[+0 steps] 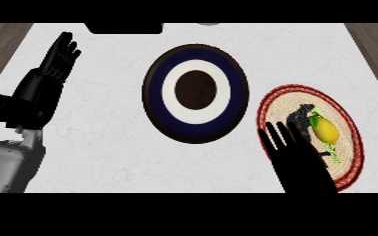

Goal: Pick the sweet potato from the placemat and place it in the plate

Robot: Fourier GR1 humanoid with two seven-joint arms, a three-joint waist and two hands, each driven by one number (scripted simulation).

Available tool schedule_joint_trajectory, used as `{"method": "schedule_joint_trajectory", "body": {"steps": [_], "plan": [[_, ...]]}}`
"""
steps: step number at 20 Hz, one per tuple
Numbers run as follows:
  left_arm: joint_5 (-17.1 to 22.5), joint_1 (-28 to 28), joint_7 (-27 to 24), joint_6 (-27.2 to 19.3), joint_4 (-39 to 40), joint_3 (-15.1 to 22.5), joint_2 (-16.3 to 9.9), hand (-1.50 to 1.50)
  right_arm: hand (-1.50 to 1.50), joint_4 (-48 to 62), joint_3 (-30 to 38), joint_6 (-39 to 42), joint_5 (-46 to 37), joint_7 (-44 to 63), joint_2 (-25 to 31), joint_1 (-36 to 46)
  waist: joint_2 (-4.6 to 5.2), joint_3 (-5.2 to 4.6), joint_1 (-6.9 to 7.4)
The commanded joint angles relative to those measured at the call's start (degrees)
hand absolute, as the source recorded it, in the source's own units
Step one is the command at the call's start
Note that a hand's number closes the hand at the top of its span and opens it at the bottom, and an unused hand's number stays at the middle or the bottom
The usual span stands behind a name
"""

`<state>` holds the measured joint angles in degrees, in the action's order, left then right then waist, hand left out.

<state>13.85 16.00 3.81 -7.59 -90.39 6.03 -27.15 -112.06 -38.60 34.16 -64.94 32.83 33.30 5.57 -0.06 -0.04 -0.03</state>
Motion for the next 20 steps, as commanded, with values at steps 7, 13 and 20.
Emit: {"method": "schedule_joint_trajectory", "body": {"steps": [7,13,20], "plan": [[-2.30,0.48,0.77,2.68,-0.02,-2.87,2.10,0.00,-1.50,11.92,4.56,-3.37,-6.99,-1.58,-1.04,0.09,0.07,0.05,0.07],[-3.17,-0.21,0.00,6.28,0.29,-5.64,2.58,0.00,-1.50,17.69,5.46,-4.27,-9.23,-4.52,-5.87,1.63,0.12,0.05,0.29],[-6.28,-0.70,-0.35,6.60,0.85,-6.59,5.96,0.00,-1.50,20.78,11.13,-7.26,-10.46,-10.81,-2.68,-1.26,0.07,0.05,-0.06]]}}
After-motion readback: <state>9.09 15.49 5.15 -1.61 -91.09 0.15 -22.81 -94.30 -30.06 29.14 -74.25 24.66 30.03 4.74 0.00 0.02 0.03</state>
